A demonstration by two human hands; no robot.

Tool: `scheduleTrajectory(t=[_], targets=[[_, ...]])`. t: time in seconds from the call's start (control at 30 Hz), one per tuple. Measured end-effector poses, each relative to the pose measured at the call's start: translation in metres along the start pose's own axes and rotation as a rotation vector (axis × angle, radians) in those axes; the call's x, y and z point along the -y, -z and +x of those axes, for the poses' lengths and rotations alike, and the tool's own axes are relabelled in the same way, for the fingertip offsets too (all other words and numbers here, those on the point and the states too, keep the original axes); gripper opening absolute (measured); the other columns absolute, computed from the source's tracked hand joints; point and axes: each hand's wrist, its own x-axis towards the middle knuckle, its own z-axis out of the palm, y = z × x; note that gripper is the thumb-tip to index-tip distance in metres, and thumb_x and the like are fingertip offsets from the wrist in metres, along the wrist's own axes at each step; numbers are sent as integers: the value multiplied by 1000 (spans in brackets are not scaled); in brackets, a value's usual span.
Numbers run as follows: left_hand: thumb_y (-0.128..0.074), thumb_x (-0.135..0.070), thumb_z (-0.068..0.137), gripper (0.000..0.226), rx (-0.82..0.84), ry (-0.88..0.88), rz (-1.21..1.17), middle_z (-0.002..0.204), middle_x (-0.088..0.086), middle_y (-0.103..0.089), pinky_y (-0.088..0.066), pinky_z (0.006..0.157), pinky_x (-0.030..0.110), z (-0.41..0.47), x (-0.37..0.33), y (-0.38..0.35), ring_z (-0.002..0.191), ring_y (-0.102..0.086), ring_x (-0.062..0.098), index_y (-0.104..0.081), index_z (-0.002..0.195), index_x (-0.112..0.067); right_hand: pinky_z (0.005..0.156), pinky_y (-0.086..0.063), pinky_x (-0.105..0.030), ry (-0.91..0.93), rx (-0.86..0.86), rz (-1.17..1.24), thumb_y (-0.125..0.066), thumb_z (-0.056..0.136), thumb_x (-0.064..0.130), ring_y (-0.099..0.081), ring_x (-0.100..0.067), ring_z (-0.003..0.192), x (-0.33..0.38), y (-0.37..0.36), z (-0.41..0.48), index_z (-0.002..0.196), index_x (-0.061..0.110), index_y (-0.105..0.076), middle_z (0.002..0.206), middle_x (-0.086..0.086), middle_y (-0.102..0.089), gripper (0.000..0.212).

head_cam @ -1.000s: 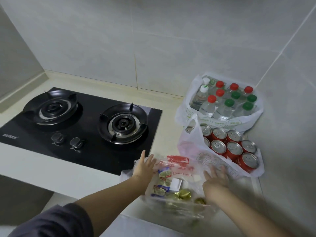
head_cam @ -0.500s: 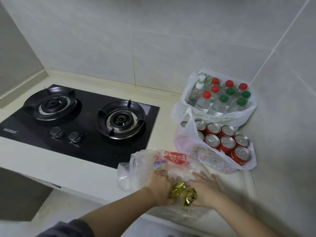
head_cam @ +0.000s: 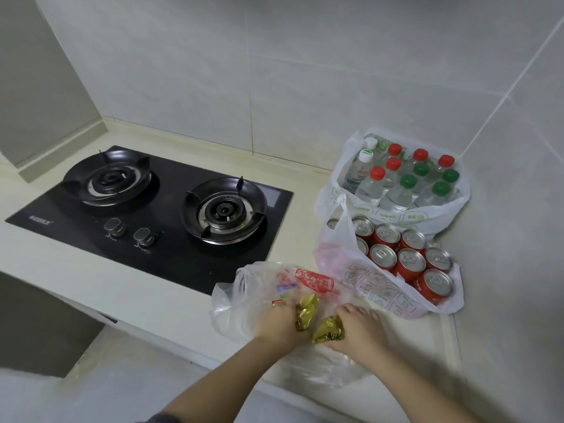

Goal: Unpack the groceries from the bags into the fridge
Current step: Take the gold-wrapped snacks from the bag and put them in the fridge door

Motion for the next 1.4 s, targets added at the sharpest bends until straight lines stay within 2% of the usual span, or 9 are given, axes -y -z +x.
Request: scheduleTrajectory(t=[0.13,0.33,0.47,0.57,0.77,0.9,1.13,1.23,1.4], targets=[[-73,-40,79,25,-119,17,-508,72,-6,-65,-55,65,33,-11,4,17,68,-65,14,-53,81,-26,88,-42,-31,42,-216,278,-69,66,68,-60,-11,102,0,9,5,116,36,-55,104,17,-64,61],[-76,-31,79,38,-160,5,-1151,97,16,-71,-59,80,37,-35,1,52,89,-69,24,-65,106,-8,67,-50,-12,84,-272,1092,-87,61,40,-67,2,84,18,33,11,98,42,-61,94,18,-71,45],[-71,-32,84,44,-178,-62,-1343,111,19,-70,-55,92,47,-53,2,71,104,-68,33,-61,116,-4,79,-57,-30,121,-245,1341,-83,61,47,-71,-15,94,38,50,20,105,26,-63,98,3,-74,53],[-68,-30,87,42,-220,-75,-1481,110,17,-71,-58,85,39,-64,4,81,102,-69,32,-59,119,-5,86,-57,-49,176,-156,1441,-81,67,50,-71,-22,100,57,60,24,111,25,-65,105,-3,-73,53],[-70,-34,80,45,-421,-33,-1615,89,10,-67,-48,54,25,-91,21,89,65,-60,16,-53,107,-2,88,-57,-50,170,-10,1488,-73,62,65,-72,-20,92,98,77,15,92,40,-71,97,0,-75,39],[-69,-36,80,46,-525,-7,-1621,85,9,-67,-43,46,24,-113,39,90,58,-57,18,-52,106,-2,89,-53,-55,217,86,1605,-76,63,59,-67,-37,95,127,89,1,89,36,-72,100,-9,-73,35],[-76,-47,74,60,-689,150,-1583,91,11,-64,-49,53,25,-165,75,90,60,-60,16,-52,114,-9,54,-47,-22,342,204,1594,-76,71,50,-58,-9,63,186,98,-21,99,20,-67,89,-2,-72,42],[-75,-47,70,64,-689,206,-1626,95,12,-63,-49,54,25,-193,88,91,59,-60,14,-52,117,-10,51,-43,-22,384,259,1601,-74,75,43,-56,-9,62,214,93,-35,94,20,-68,85,-4,-69,30],[-60,-41,91,48,-707,208,-1820,103,17,-62,-50,55,29,-239,117,93,73,-62,22,-53,123,-5,51,-44,-22,390,328,1593,-83,65,42,-58,-7,63,258,85,-64,103,17,-66,86,-3,-69,48]])
